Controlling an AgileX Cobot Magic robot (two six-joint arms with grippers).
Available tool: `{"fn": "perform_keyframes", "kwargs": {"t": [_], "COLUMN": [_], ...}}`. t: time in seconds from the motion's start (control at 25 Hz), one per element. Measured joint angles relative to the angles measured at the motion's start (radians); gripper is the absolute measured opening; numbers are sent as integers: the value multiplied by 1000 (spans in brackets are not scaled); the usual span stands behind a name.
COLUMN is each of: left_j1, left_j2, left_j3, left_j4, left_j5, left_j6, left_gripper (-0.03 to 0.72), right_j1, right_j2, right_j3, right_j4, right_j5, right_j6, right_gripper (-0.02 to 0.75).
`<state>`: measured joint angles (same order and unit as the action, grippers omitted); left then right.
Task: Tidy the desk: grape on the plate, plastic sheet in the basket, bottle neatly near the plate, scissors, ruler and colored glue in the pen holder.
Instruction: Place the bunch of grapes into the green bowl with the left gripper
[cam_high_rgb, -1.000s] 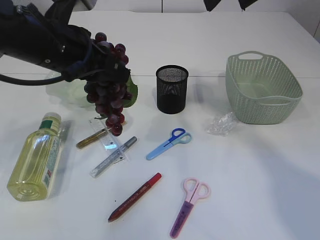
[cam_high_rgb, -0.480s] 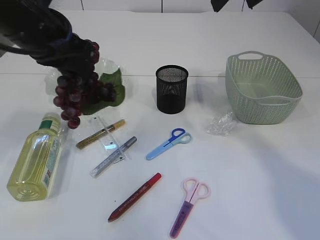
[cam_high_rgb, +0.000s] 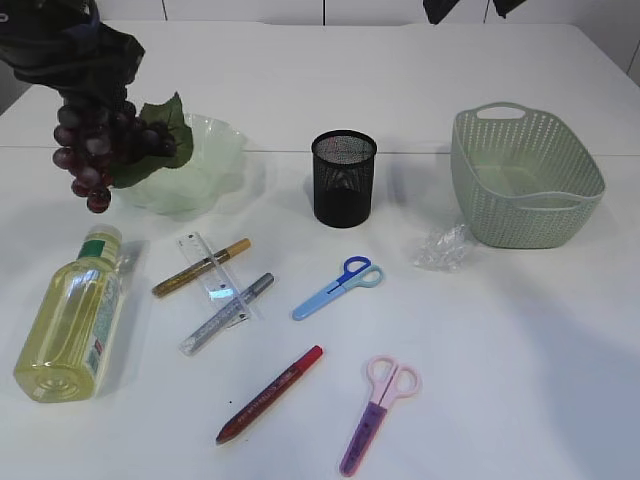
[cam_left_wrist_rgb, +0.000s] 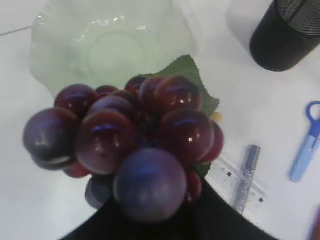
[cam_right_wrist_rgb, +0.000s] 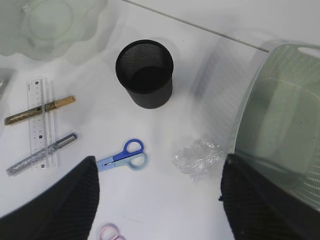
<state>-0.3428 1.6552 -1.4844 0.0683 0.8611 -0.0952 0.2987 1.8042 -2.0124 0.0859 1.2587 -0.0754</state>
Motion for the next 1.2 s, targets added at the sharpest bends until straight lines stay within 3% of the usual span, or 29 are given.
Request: {"fn": "perform_keyframes", "kwargs": {"t": [0.64, 1.2], "left_j1": [107, 127], "left_j2": [217, 481], "left_j3": [-239, -388], "left_j4": [80, 92], "left_j5": [-74, -243], "left_j6": [-37, -37], "left_gripper": [108, 108], "right_j1": [0, 0], "right_j2": [0, 0], "right_j3": [0, 0], "right_j4": [0, -42], "right_j5": [0, 0], "right_j6": [1, 1], "right_gripper": [586, 585]}}
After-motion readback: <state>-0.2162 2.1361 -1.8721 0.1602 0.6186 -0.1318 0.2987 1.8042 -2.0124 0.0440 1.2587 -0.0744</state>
